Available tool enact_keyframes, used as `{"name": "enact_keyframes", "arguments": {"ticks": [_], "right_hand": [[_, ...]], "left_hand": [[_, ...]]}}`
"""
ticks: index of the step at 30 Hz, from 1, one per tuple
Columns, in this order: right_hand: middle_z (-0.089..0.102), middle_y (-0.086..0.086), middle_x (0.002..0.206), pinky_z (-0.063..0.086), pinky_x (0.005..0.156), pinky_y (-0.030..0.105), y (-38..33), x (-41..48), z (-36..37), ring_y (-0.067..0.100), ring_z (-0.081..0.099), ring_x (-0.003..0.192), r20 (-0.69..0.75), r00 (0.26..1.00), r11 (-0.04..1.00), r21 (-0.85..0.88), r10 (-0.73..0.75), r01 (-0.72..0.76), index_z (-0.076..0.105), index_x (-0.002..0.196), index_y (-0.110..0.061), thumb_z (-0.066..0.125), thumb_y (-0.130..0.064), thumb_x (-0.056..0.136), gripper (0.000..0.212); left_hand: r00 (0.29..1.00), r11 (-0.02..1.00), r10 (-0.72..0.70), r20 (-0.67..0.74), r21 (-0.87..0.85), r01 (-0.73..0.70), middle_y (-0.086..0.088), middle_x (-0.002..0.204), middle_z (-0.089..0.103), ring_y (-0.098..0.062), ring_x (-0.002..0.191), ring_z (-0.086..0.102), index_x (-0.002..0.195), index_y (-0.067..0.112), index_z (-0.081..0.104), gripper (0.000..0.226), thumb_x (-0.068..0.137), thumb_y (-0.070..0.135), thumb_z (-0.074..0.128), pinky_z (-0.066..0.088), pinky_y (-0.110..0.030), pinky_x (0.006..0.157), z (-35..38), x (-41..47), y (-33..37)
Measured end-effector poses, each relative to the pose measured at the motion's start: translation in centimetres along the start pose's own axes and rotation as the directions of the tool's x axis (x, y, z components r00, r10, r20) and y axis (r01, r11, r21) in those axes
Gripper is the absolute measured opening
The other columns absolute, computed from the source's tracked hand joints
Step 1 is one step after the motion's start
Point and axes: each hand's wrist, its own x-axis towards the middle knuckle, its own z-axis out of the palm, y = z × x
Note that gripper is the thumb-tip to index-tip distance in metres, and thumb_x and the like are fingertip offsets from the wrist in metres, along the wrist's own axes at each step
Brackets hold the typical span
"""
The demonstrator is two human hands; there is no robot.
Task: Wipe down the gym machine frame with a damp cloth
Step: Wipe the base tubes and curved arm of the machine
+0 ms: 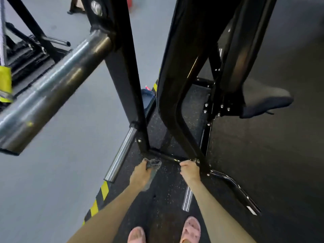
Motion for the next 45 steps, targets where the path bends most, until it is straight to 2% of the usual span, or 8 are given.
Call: {"name": "enact_keyframes", "arguments": {"ticks": [6,13,19,26,32,38,42,45], "right_hand": [[0.056,0.009,0.128,0.044,0.095,0.032,8.1,9.4,8.9,0.027,0.055,0.116,0.088,0.995,0.986,-0.152,-0.054,0.067,0.055,0.129,-0.010,0.039,-0.004,0.094,0.038],[0.034,0.013,0.145,0.041,0.102,0.034,21.9,17.2,20.6,0.024,0.048,0.123,-0.130,0.990,0.910,-0.414,-0.059,0.000,0.028,0.146,-0.014,0.055,-0.014,0.091,0.062],[0.031,0.026,0.148,0.042,0.099,0.048,28.5,24.2,27.0,0.035,0.053,0.117,-0.408,0.900,0.961,-0.274,-0.156,0.042,0.036,0.143,-0.010,0.076,-0.002,0.071,0.083],[0.016,0.012,0.160,0.027,0.112,0.051,28.1,32.1,29.0,0.030,0.030,0.141,-0.564,0.809,0.986,-0.111,-0.165,0.124,0.025,0.152,-0.017,0.068,0.000,0.077,0.088],[-0.001,0.010,0.162,0.008,0.118,0.049,28.9,37.5,28.2,0.027,0.002,0.149,-0.547,0.792,0.940,-0.326,-0.272,0.098,0.017,0.154,-0.020,0.065,0.001,0.080,0.091],[0.002,0.006,0.163,-0.006,0.116,0.051,26.7,38.7,27.7,0.026,-0.006,0.149,-0.524,0.800,0.914,-0.400,-0.292,0.071,0.017,0.154,-0.023,0.060,0.002,0.082,0.087],[0.015,0.004,0.161,-0.007,0.114,0.052,27.0,39.0,26.7,0.024,0.004,0.149,-0.536,0.782,0.883,-0.468,-0.317,0.037,0.027,0.151,-0.025,0.064,-0.001,0.081,0.083],[0.026,0.005,0.158,-0.006,0.114,0.052,27.7,39.2,26.2,0.025,0.014,0.148,-0.524,0.762,0.850,-0.523,-0.379,0.064,0.035,0.148,-0.023,0.072,-0.001,0.075,0.084]], "left_hand": [[0.992,0.986,-0.125,-0.003,-0.111,0.124,-0.016,0.106,0.063,-0.035,0.100,0.059,0.095,0.012,0.046,0.009,0.097,0.018,0.053,0.044,-0.037,0.077,12.3,8.6,-8.1],[0.993,0.995,-0.102,-0.056,-0.022,0.100,-0.016,0.105,0.063,-0.033,0.095,0.060,0.093,0.010,0.046,0.010,0.098,0.018,0.051,0.044,-0.038,0.074,22.7,20.4,-17.1],[0.981,0.997,0.065,-0.184,0.056,-0.056,-0.015,0.107,0.061,-0.035,0.098,0.058,0.106,0.007,0.053,0.013,0.097,0.016,0.053,0.046,-0.042,0.076,28.1,29.5,-20.4],[0.832,0.980,0.172,-0.528,0.175,-0.092,-0.015,0.115,0.045,-0.035,0.089,0.052,0.118,0.000,0.055,0.024,0.097,0.007,0.046,0.034,-0.035,0.065,30.3,38.7,-20.0],[0.717,0.743,0.651,-0.249,0.399,-0.537,-0.014,0.096,0.050,-0.030,0.082,0.049,0.112,0.000,0.057,0.033,0.081,-0.009,0.058,0.049,-0.037,0.064,32.9,40.2,-19.9],[0.736,0.893,0.449,-0.506,0.281,-0.352,-0.025,0.101,0.056,-0.041,0.087,0.055,0.107,-0.005,0.064,0.042,0.071,-0.019,0.049,0.052,-0.047,0.076,31.7,40.8,-21.9],[0.782,0.792,0.604,-0.155,0.221,-0.569,-0.020,0.125,0.050,-0.033,0.109,0.048,0.131,0.005,0.050,0.037,0.095,0.001,0.045,0.044,-0.039,0.093,36.0,37.2,-19.4],[0.773,0.832,0.552,-0.312,0.270,-0.486,-0.014,0.121,0.053,-0.029,0.102,0.049,0.132,0.003,0.053,0.058,0.077,-0.016,0.051,0.051,-0.029,0.085,32.2,39.8,-23.1]]}}
